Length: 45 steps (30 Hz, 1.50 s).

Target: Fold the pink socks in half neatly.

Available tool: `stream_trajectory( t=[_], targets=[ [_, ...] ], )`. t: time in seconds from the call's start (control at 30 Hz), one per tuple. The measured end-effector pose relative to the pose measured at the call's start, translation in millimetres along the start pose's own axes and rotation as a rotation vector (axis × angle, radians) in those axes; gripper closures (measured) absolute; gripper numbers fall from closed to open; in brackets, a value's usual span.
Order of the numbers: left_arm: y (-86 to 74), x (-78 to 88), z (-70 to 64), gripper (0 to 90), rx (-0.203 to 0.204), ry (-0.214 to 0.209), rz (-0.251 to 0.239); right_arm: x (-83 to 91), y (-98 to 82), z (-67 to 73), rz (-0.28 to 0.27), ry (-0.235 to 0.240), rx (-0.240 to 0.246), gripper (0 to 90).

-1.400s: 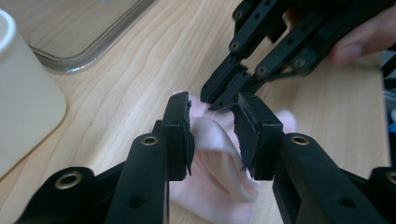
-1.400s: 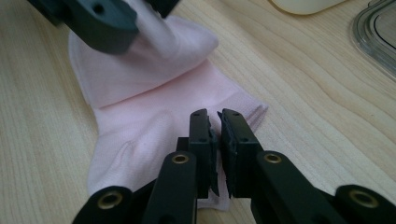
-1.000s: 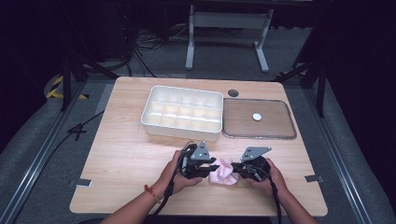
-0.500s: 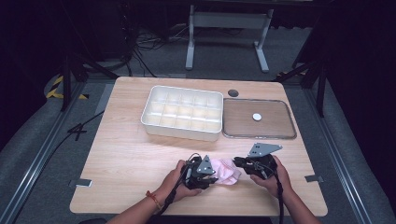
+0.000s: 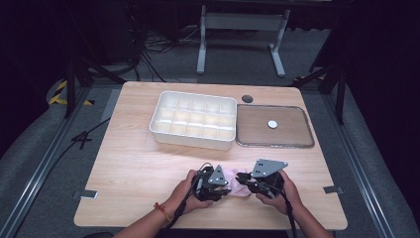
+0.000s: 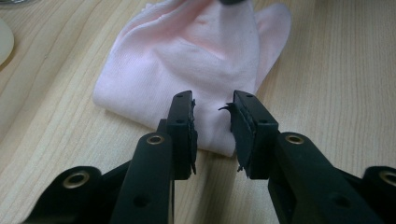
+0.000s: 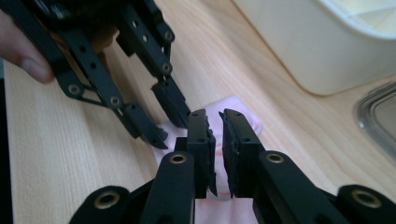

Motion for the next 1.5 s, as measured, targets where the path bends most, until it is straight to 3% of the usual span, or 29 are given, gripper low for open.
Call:
stream_trajectory(
  t=[0.2,0.43,0.57,0.7,0.77,0.8,0.83,0.87,0.93,1.03,1.17,1.4,1.5],
  targets=[
    [-3.0,1.7,0.9,69.3,-0.008,-0.002,0.012,-17.1,-21.6,-3.4,0.107,0.017,-0.008,81.4],
    [-6.9,4.5,4.3,69.1,0.007,-0.003,0.013,-21.3,-31.6,-2.3,0.149,0.059,-0.044,81.3],
    [-9.8,6.0,6.8,67.5,0.023,-0.008,0.015,-24.7,-33.3,-2.4,0.142,0.083,-0.074,82.5],
    [-12.0,8.0,9.1,64.0,0.058,-0.010,0.007,-25.4,-33.9,-2.3,0.129,0.084,-0.072,82.9],
    [-12.1,9.3,11.7,58.6,0.101,-0.011,-0.007,-25.5,-33.7,-2.1,0.131,0.075,-0.065,82.9],
    [-12.1,9.3,11.7,56.8,0.101,-0.011,-0.007,-25.4,-33.7,-2.1,0.131,0.072,-0.064,82.9],
    [-12.2,9.9,14.4,55.1,0.150,-0.010,-0.022,-25.4,-33.7,-2.0,0.131,0.071,-0.063,82.9],
    [-12.2,9.9,14.4,52.1,0.150,-0.010,-0.022,-25.4,-33.7,-2.0,0.131,0.071,-0.063,82.9],
    [-11.5,10.1,17.9,50.0,0.188,0.002,-0.037,-25.4,-33.6,-1.8,0.134,0.064,-0.056,82.9],
    [-13.1,5.8,19.7,43.6,0.210,0.025,-0.019,-25.5,-33.1,-1.4,0.135,0.057,-0.052,82.9],
    [-12.5,5.0,20.1,42.5,0.165,0.053,-0.009,-22.2,-30.7,-2.1,0.138,0.055,-0.050,82.1],
    [-12.3,5.3,19.4,43.5,0.116,0.076,0.002,-12.4,-10.1,-2.4,0.047,-0.002,-0.032,86.3],
    [-12.1,5.4,18.7,43.6,0.115,0.084,0.004,-18.3,-11.4,-1.9,0.079,-0.014,-0.017,88.1]
  ],
)
Point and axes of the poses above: each handheld gripper's, and its own axes: x roughly backward along the jaws, y roughly out of its top, z roughly to its left, the point moved 9 cm from there along -x, roughly forward along the jaws, and after that the axes turned 9 degrees about z, right-handed, at the moved point
